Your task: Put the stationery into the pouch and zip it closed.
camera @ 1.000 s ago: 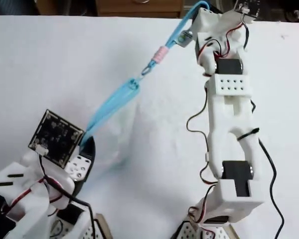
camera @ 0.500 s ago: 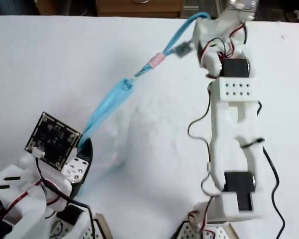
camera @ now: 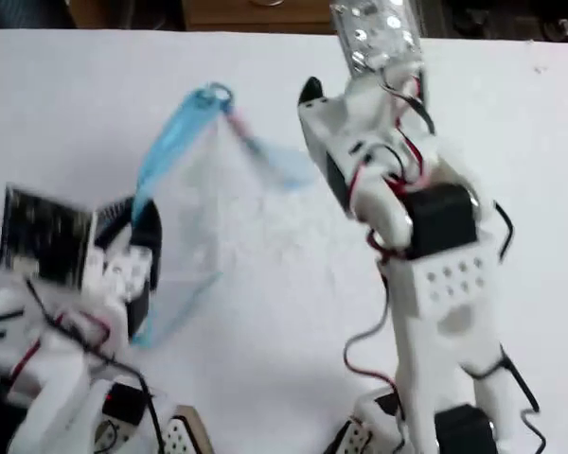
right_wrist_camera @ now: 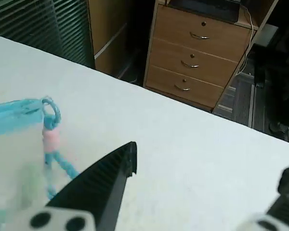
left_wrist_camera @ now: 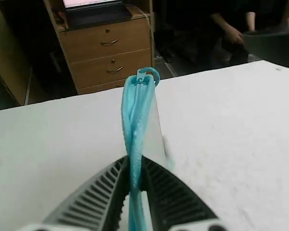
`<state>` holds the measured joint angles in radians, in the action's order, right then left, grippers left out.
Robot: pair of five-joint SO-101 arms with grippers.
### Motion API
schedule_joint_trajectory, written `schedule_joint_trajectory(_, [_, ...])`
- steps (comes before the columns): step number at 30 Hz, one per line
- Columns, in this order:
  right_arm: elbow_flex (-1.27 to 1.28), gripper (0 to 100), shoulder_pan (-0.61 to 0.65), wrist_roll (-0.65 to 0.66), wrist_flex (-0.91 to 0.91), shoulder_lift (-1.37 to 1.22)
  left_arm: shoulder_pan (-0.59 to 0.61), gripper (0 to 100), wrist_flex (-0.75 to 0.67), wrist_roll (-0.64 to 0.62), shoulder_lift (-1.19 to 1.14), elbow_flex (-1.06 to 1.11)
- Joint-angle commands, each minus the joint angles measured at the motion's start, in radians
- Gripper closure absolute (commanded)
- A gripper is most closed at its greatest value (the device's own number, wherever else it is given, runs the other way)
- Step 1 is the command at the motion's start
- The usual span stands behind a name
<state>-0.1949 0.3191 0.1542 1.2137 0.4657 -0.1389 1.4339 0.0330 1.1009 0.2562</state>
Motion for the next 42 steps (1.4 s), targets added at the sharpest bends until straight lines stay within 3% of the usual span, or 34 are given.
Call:
schedule_joint_trajectory(1, [-0.044, 52.6, 0.008, 0.008, 0.058, 0.084, 0.125, 98, -0.133, 0.005, -0.082, -0.044])
schedule_joint_trajectory(5, [-0.043, 52.6, -0.024, 0.008, 0.156, 0.119, 0.163, 98, -0.244, 0.143, -0.185, -0.052])
schedule_joint_trajectory(8, [-0.041, 52.6, -0.067, 0.008, 0.193, 0.12, 0.163, 98, -0.265, 0.175, -0.228, -0.133])
schedule_joint_trajectory(13, [0.035, 52.6, -0.142, 0.008, 0.2, 0.13, 0.162, 98, -0.213, 0.172, -0.274, -0.264])
schedule_joint_trajectory(19, [0.117, 52.6, -0.171, 0.008, 0.197, 0.13, 0.081, 97, -0.104, 0.172, -0.277, -0.201])
schedule_joint_trajectory(21, [0.137, 52.6, -0.166, 0.008, 0.197, 0.13, 0.058, 93, -0.101, 0.143, -0.274, -0.133])
schedule_joint_trajectory(27, [0.164, 52.6, -0.171, 0.008, 0.199, 0.13, 0.051, 69, -0.08, -0.181, -0.272, -0.089])
schedule_joint_trajectory(35, [0.166, 52.9, -0.173, 0.009, 0.28, 0.168, 0.056, 70, 0.035, -0.107, -0.222, -0.094])
schedule_joint_trajectory(38, [0.186, 60.3, -0.173, 0.009, 0.326, 0.208, 0.056, 70, 0.064, -0.098, -0.107, -0.025])
schedule_joint_trajectory(42, [0.347, 83.2, -0.173, 0.009, 0.317, 0.285, 0.094, 79, 0.0, -0.005, 0.119, 0.187])
